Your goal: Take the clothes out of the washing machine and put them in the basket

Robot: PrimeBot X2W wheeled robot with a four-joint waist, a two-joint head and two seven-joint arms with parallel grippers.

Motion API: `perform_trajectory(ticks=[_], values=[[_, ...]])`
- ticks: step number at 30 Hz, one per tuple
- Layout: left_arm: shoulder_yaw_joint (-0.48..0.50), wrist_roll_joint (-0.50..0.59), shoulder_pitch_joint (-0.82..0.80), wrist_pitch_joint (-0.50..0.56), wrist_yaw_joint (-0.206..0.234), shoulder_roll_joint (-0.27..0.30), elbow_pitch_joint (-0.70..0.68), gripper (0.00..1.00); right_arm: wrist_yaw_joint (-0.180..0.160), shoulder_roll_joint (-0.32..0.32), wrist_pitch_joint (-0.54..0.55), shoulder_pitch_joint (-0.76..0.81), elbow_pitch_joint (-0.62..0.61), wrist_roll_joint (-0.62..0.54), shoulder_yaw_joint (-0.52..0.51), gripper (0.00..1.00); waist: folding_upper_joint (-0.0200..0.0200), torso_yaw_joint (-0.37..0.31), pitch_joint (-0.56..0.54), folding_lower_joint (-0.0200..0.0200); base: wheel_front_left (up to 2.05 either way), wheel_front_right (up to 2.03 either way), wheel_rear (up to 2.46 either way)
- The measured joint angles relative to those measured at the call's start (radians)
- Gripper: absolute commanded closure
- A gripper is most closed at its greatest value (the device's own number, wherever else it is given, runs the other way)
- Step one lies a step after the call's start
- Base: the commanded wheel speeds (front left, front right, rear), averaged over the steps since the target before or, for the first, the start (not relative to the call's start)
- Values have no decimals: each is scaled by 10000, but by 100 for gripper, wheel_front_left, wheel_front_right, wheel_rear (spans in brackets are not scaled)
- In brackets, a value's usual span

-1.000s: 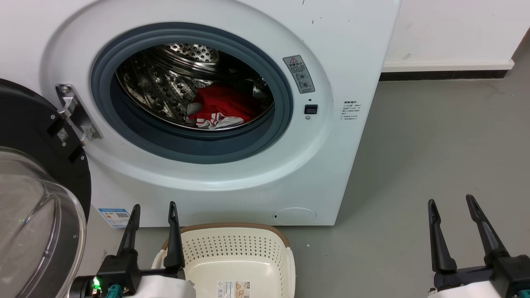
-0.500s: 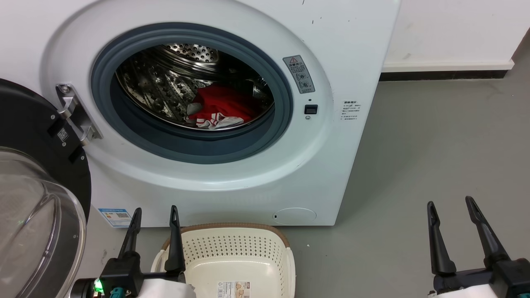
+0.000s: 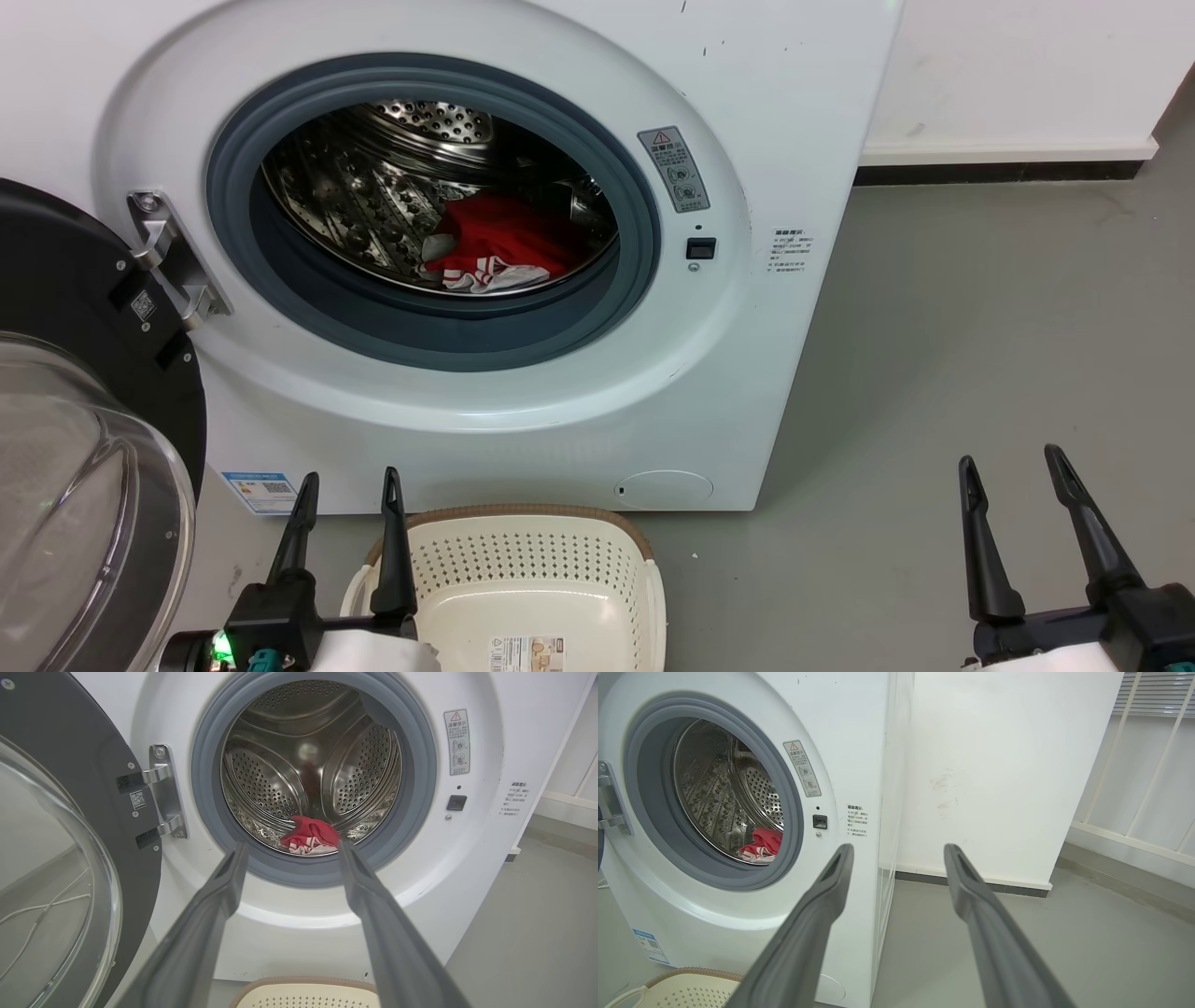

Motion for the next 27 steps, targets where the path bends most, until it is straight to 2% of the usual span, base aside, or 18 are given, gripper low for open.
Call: perform_trajectory(ticks=[10, 14, 19, 27], values=[[73, 73, -4, -2, -44, 0, 73, 0, 0, -2, 0, -6, -8, 0, 59, 0, 0, -102, 62, 0, 0, 0, 0], [240, 105, -329, -2, -234, 0, 286, 0, 0, -2, 0, -51, -31, 0, 132, 0, 0, -225, 153, 0, 0, 0, 0], [523, 359, -1389, -2, -759, 67, 963, 0, 0, -4, -2, -323, -146, 2, 232, 0, 0, -426, 479, 0, 0, 0, 0], [1185, 485, -4014, -2, -1177, 627, 2196, 0, 0, -8, -2, -1050, -343, 102, 414, 0, 0, -919, 1453, 0, 0, 0, 0]])
